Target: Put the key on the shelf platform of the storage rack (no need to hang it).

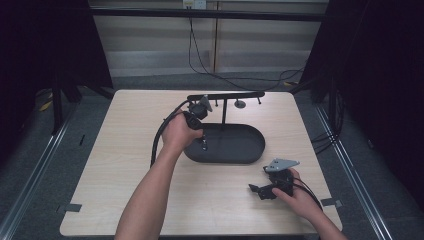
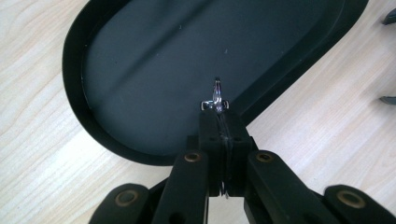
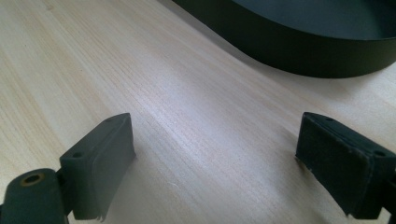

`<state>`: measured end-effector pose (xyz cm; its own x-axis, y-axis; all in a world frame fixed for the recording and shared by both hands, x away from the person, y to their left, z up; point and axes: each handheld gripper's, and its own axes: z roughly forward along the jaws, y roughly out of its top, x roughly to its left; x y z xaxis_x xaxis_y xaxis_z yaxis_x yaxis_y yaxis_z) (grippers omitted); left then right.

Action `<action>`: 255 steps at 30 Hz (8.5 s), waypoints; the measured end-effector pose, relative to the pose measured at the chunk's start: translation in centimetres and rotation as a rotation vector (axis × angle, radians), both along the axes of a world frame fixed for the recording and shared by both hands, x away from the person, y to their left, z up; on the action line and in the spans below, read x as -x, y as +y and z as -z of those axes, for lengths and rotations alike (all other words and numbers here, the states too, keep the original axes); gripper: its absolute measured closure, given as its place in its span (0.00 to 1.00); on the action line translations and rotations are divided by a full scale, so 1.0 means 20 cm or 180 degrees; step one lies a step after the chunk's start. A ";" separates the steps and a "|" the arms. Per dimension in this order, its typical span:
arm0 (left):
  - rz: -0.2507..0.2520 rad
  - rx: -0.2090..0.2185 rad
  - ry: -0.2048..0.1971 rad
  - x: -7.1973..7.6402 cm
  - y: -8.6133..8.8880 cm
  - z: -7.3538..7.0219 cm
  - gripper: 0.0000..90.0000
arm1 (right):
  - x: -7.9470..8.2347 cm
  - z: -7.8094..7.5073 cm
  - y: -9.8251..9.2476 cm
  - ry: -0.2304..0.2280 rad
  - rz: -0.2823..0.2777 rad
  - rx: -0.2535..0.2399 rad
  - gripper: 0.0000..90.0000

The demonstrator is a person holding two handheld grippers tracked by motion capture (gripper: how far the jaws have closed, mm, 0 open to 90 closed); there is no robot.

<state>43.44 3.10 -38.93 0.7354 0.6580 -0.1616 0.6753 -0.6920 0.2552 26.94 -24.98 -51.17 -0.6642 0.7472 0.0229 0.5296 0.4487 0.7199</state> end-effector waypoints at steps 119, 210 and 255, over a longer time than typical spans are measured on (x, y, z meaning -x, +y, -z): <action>-0.0242 0.0376 -0.0522 0.13 0.14 0.14 0.41 | 0.00 0.00 0.00 0.0006 -0.0003 -0.0006 0.12; -0.0530 0.0416 -0.0508 0.33 0.78 0.25 0.33 | 0.00 0.00 0.00 0.0020 -0.0001 0.0001 0.12; -0.0559 0.0438 -0.0504 0.45 1.02 0.41 0.29 | 0.00 0.00 0.00 0.0019 -0.0001 0.0000 0.12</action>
<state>34.40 23.46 -47.05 0.6352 0.7576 -0.1505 0.7261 -0.5193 0.4507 26.91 -24.97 -51.16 -0.6642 0.7471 0.0268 0.5337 0.4488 0.7168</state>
